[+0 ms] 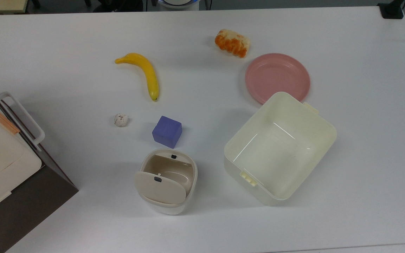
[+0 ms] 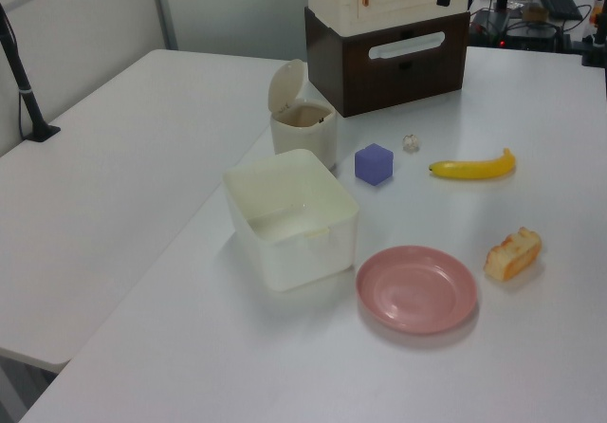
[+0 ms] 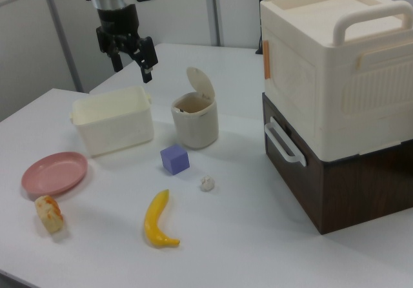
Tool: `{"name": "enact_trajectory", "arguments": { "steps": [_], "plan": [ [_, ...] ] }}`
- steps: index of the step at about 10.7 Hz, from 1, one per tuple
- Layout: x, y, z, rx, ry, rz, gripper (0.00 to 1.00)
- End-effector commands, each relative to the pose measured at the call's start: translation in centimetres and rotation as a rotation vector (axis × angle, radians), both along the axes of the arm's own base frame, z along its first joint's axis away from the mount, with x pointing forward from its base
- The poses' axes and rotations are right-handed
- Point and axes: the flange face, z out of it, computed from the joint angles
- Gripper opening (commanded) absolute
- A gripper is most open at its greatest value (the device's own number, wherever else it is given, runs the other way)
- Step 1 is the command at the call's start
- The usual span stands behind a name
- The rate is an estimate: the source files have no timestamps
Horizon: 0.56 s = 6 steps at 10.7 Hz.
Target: Open the trash can
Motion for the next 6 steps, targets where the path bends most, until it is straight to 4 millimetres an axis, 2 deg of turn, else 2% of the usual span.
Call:
{"name": "enact_trajectory", "arguments": {
  "steps": [1,6],
  "plan": [
    [0.25,1.91,-1.47,0.02,0.013,0.0,1.0],
    [0.36,2.12,-1.51,0.013,0.016,0.003,1.0]
  ]
}}
